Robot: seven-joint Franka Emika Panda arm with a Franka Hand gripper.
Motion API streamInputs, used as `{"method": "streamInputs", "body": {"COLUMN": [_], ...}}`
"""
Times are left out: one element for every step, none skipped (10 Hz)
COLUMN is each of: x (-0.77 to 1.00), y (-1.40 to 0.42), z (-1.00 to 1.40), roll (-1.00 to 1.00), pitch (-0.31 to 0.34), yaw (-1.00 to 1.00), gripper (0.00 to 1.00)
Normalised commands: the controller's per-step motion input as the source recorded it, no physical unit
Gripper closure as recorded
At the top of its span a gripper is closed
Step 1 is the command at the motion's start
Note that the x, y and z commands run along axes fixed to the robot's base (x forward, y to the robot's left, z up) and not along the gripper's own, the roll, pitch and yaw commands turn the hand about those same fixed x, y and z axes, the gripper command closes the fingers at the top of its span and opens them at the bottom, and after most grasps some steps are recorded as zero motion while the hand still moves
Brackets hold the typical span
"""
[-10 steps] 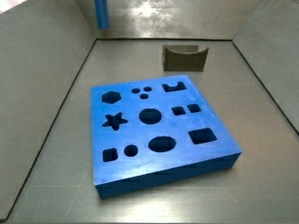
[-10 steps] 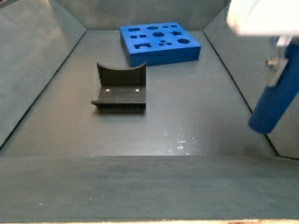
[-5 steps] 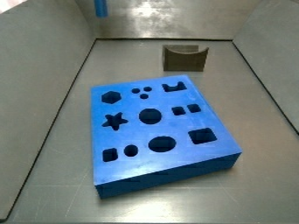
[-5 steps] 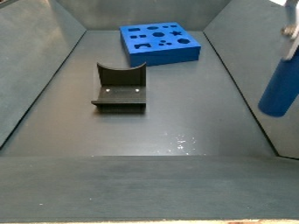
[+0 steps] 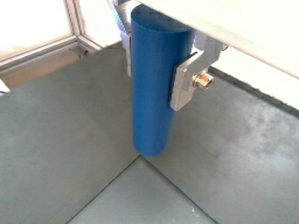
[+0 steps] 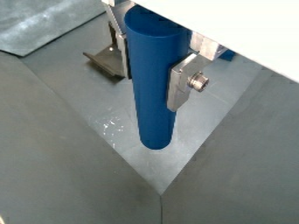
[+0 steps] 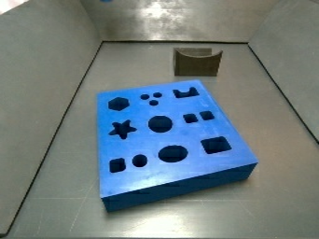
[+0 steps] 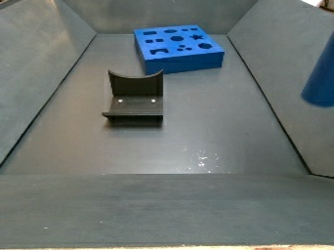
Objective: Pick up the round object. Move up. Move to above the board. Insert the round object.
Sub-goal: Move to above the board.
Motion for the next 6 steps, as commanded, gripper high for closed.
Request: {"method": "streamInputs", "body": {"x": [-0.37,-0.43,-0.48,-0.48,-0.47,-0.47], "y": [-0.03,-0.03,-0.02,-0.02,-0.02,-0.02], "z": [1.0,1.0,0.97,0.83,0.69,0.51], "roll": [0.09,0.08,0.08,0.07,0.06,0.05], "pitch": [0.063,0.067,0.068,0.071,0.07,0.071], "yaw": [0.03,0.03,0.03,0.03,0.03,0.03], "gripper": [1.0,1.0,1.0,1.0,1.0,1.0]}}
